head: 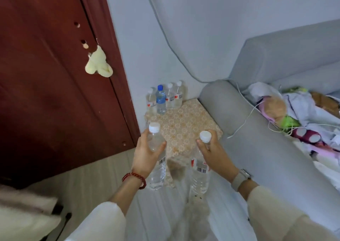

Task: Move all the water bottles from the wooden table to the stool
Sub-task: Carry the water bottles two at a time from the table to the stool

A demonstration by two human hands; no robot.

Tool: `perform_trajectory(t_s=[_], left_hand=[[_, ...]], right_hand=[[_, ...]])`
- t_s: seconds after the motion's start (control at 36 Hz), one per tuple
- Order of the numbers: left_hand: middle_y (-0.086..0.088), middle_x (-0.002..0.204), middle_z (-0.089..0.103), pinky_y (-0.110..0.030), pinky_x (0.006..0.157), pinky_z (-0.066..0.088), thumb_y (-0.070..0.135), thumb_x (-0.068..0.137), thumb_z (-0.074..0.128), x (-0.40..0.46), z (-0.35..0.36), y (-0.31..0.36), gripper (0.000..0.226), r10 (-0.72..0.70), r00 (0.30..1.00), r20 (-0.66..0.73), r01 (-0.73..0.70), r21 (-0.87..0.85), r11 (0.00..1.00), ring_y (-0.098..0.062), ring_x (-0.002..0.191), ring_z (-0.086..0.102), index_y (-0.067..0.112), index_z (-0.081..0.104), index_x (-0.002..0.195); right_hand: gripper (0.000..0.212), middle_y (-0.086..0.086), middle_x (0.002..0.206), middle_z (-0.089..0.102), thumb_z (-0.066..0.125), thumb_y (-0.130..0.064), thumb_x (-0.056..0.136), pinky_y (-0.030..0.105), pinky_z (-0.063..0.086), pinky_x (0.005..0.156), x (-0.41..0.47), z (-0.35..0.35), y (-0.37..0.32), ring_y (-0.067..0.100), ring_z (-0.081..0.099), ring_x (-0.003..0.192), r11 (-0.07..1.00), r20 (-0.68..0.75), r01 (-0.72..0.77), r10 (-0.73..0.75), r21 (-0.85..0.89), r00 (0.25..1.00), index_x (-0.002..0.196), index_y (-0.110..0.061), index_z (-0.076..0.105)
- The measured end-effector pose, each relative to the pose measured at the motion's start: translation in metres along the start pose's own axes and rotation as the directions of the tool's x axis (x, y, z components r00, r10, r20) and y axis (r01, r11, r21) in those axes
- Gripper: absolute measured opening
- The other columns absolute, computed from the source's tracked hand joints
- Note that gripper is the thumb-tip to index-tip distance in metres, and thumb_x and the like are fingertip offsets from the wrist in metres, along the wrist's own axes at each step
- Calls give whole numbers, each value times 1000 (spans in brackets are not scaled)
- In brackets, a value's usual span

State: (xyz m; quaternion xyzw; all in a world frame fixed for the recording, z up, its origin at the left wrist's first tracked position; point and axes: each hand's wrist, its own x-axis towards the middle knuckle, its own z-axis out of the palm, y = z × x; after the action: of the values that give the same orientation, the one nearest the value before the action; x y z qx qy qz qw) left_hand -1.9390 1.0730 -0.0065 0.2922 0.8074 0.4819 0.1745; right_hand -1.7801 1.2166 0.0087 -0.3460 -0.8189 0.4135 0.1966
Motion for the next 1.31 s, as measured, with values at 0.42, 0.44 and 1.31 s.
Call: perform_trajectory(t_s=[0.42,0.44,1.31], left_hand=[[-6,125,58,-27,85,41,31,67,79,244,132,-73,72,-254,938,-237,270,40,962,-25,111,54,15,43,128],[-6,123,59,-27,84,41,32,66,80,254,136,-82,74,-267,937,-227,286,54,957,-25,110,55,16,43,128],[-6,131,42,-47,92,49,3,66,77,340,150,-174,72,-161,984,-73,167,80,983,-20,116,47,21,47,129]], right_hand=[[28,-2,96,50,55,-29,89,13,40,68,291,74,128,14,51,83,996,243,-53,33,76,970,107,-22,36],[28,0,97,50,55,-29,89,16,40,70,303,83,133,15,51,83,996,253,-44,23,78,967,108,-21,37],[67,-7,134,46,69,-18,79,31,49,97,374,183,170,10,47,123,950,361,-206,112,234,926,131,-38,31]])
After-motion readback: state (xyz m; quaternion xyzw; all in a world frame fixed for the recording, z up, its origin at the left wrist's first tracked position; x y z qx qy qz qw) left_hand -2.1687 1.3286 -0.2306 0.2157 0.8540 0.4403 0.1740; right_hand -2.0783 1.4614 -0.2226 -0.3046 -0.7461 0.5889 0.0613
